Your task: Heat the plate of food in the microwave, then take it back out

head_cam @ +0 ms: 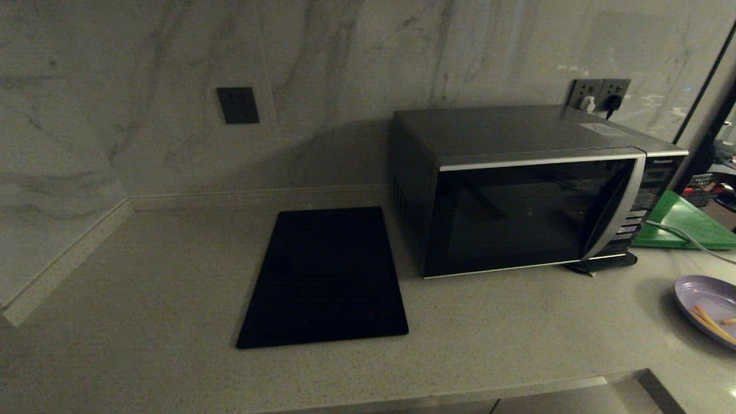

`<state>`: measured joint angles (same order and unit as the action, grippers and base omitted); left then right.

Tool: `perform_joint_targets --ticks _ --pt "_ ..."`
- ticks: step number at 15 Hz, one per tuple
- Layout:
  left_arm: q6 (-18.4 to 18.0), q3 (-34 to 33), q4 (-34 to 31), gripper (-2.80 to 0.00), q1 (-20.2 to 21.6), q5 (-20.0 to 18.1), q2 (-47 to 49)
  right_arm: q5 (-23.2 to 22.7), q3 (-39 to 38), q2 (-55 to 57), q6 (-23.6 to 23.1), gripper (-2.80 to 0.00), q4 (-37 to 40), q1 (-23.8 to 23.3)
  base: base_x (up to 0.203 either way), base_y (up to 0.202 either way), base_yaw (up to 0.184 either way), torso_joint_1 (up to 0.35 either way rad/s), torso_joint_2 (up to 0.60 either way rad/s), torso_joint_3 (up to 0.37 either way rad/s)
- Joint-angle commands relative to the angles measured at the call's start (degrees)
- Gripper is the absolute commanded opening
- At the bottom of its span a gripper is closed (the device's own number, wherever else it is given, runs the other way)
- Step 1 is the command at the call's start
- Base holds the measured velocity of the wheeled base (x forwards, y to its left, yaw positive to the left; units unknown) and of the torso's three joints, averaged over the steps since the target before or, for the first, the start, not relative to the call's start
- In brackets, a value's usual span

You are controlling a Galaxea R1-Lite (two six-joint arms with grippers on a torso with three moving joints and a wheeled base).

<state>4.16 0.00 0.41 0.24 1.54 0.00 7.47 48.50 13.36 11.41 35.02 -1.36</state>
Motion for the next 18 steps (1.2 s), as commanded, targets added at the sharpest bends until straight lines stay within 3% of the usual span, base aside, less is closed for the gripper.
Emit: perform_joint_targets --ticks 1,4,6,9,12,14,18 --pt "0.06 0.00 0.02 -2.80 0.02 0.05 0.09 -0.24 -2.51 -5.75 -2.02 -2.80 2.66 1.03 0.000 0.000 0.000 0.000 0.00 0.000" --pt "0.06 0.00 0.02 -2.80 0.02 0.05 0.09 -0.51 -9.97 -12.81 -3.67 -2.80 4.28 1.24 0.000 0.000 0.000 0.000 0.00 0.000" --pt "0.06 0.00 0.02 -2.80 0.02 0.05 0.09 0.02 -14.58 -13.34 -1.65 -2.80 2.97 1.25 0.000 0.000 0.000 0.000 0.00 0.000" --pt "0.06 0.00 0.02 -2.80 0.02 0.05 0.09 -0.10 -24.29 -13.36 -1.73 -2.80 -7.84 1.25 0.000 0.000 0.000 0.000 0.00 0.000" --pt "0.06 0.00 0.02 -2.80 0.02 0.05 0.09 -1.13 -38.62 -13.36 -4.73 -2.80 -26.04 1.27 0.000 0.000 0.000 0.000 0.00 0.000" --pt "0.06 0.00 0.02 -2.80 0.02 0.05 0.09 -3.61 -45.79 -13.36 -6.14 -2.80 -34.55 1.27 0.000 0.000 0.000 0.000 0.00 0.000" --pt "0.06 0.00 0.02 -2.80 0.02 0.08 0.05 -14.32 -45.71 -13.36 -8.23 -2.80 -35.66 1.27 0.000 0.000 0.000 0.000 0.00 0.000"
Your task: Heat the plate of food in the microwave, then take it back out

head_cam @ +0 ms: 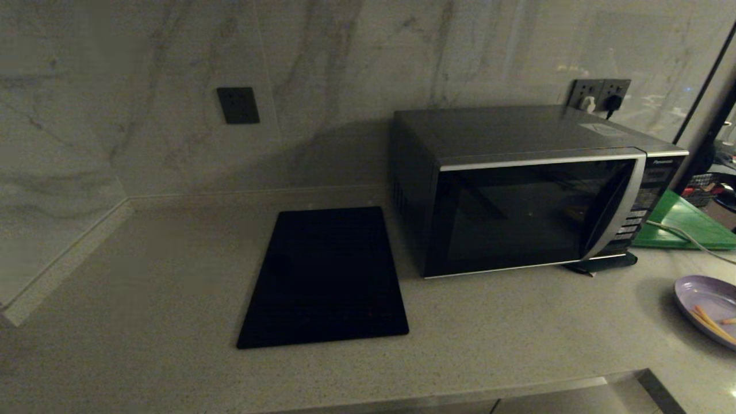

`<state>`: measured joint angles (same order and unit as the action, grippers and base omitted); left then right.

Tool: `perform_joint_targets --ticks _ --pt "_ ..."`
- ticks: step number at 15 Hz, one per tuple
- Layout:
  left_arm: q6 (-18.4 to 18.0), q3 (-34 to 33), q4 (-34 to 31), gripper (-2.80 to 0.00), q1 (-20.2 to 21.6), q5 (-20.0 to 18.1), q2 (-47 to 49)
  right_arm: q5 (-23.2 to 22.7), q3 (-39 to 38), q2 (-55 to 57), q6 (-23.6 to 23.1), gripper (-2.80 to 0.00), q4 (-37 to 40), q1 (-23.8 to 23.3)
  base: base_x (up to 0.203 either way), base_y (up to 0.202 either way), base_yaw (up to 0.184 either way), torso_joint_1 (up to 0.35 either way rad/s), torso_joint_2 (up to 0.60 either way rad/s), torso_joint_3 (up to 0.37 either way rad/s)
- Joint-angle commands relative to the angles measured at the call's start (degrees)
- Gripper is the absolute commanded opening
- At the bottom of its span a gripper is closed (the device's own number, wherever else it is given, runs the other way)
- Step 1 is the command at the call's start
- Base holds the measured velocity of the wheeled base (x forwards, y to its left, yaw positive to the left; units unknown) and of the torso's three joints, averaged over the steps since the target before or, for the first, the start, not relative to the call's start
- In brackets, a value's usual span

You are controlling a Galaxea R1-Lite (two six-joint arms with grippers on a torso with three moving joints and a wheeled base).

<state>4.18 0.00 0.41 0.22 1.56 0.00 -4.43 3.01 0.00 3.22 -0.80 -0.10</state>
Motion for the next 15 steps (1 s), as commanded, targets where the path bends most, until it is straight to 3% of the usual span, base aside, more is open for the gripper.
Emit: perform_joint_targets --ticks 1,6,8,11,15 --pt "0.04 0.00 0.02 -2.80 0.04 0.10 0.09 -4.49 -0.13 0.00 0.02 -2.80 0.75 0.01 0.000 0.000 0.000 0.000 0.00 0.000" --pt "0.04 0.00 0.02 -2.80 0.04 0.02 0.09 -12.32 1.80 0.00 0.21 -2.80 6.88 0.01 0.000 0.000 0.000 0.000 0.00 0.000" --pt "0.04 0.00 0.02 -2.80 0.04 0.02 0.09 -7.93 1.80 0.00 0.15 -2.80 6.83 0.01 0.000 0.000 0.000 0.000 0.00 0.000" --pt "0.04 0.00 0.02 -2.80 0.04 0.02 0.09 5.33 -0.87 0.00 -0.15 -2.80 6.26 0.01 0.000 0.000 0.000 0.000 0.00 0.000" --pt "0.04 0.00 0.02 -2.80 0.04 0.06 0.09 6.18 -2.13 0.00 -0.32 -2.80 3.53 0.01 0.000 0.000 0.000 0.000 0.00 0.000"
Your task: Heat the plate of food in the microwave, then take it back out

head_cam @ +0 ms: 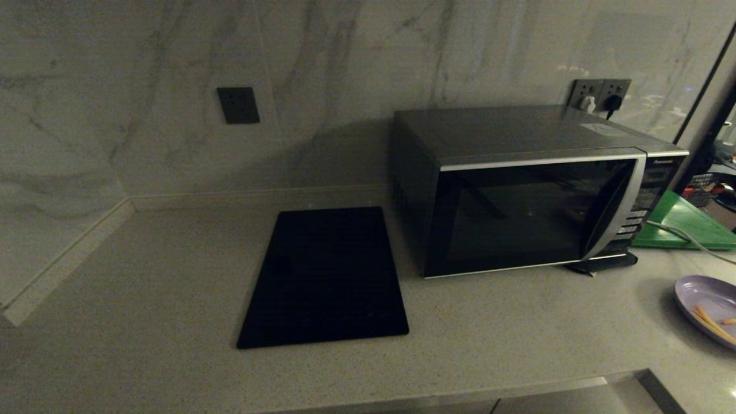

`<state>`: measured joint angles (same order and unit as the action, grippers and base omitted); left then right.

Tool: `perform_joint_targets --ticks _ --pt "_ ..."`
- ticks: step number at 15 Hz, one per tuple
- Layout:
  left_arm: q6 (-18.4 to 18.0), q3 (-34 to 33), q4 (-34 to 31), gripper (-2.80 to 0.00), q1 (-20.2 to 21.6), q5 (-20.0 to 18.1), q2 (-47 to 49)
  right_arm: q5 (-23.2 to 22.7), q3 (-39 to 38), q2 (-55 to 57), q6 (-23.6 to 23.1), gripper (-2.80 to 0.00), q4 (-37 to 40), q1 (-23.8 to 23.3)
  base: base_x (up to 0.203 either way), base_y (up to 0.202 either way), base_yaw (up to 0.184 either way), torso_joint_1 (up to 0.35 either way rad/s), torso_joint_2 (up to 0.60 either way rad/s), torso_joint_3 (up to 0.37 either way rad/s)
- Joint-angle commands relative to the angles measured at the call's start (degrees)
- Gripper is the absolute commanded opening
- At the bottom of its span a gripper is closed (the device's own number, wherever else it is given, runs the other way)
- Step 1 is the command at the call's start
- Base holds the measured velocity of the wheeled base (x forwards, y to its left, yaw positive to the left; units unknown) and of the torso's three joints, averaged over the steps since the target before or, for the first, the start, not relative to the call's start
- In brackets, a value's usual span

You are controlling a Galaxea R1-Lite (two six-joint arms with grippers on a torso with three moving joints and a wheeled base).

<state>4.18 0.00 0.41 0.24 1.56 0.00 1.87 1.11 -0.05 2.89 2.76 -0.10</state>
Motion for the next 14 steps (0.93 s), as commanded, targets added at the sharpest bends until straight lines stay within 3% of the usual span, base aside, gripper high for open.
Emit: perform_joint_targets --ticks 1,14 --pt "0.04 0.00 0.02 -2.80 0.02 0.02 0.09 -0.11 -0.32 0.05 0.01 -2.80 -0.06 0.01 0.000 0.000 0.000 0.000 0.00 0.000" --pt "0.04 0.00 0.02 -2.80 0.02 0.02 0.09 0.16 -1.29 0.05 2.91 -2.80 -2.76 0.01 0.000 0.000 0.000 0.000 0.00 0.000"
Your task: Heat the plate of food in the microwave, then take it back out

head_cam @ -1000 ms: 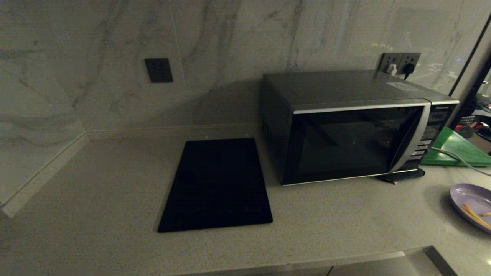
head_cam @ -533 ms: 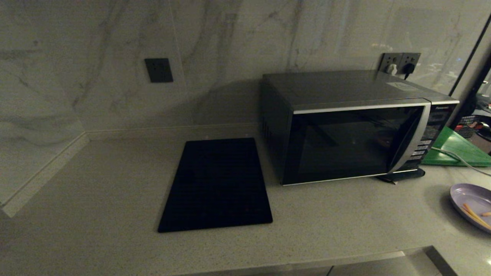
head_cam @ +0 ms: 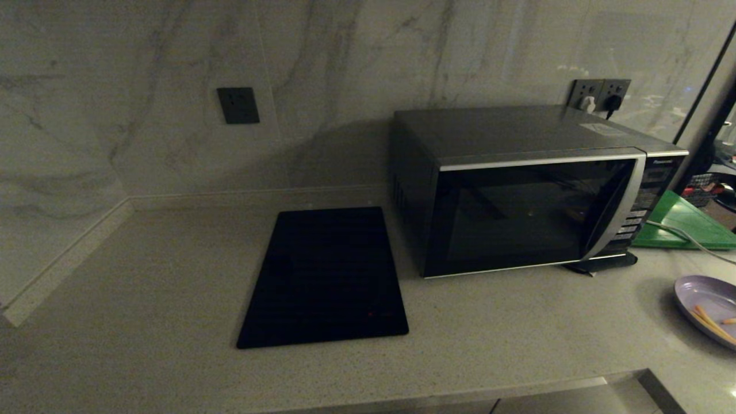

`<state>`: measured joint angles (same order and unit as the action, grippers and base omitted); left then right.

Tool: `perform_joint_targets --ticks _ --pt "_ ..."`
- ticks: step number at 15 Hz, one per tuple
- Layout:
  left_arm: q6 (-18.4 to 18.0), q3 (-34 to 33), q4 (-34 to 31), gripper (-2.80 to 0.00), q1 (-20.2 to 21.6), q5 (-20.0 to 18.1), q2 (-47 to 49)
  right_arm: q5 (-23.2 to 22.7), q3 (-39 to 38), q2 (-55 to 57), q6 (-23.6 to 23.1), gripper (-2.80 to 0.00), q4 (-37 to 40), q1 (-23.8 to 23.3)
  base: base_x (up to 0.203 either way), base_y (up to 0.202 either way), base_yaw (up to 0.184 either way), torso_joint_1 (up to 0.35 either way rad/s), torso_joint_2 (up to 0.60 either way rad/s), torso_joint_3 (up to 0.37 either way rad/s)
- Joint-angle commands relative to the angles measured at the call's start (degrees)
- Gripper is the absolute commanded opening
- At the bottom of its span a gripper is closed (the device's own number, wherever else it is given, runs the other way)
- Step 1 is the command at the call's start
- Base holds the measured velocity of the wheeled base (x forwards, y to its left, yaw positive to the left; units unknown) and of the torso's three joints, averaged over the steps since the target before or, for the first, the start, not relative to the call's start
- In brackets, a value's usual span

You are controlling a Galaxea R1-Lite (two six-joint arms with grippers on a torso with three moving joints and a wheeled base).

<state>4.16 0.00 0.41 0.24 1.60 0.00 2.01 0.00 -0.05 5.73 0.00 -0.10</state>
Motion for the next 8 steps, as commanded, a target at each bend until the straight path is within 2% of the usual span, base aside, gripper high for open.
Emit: perform_joint_targets --ticks 1,8 --pt "0.06 0.00 0.02 -2.80 0.02 -0.01 0.09 0.01 -0.18 0.05 -0.02 -2.80 0.00 0.01 0.000 0.000 0.000 0.000 0.00 0.000" --pt "0.06 0.00 0.02 -2.80 0.02 0.07 0.09 -0.17 -0.18 0.05 -0.10 -2.80 0.00 0.01 0.000 0.000 0.000 0.000 0.00 0.000"
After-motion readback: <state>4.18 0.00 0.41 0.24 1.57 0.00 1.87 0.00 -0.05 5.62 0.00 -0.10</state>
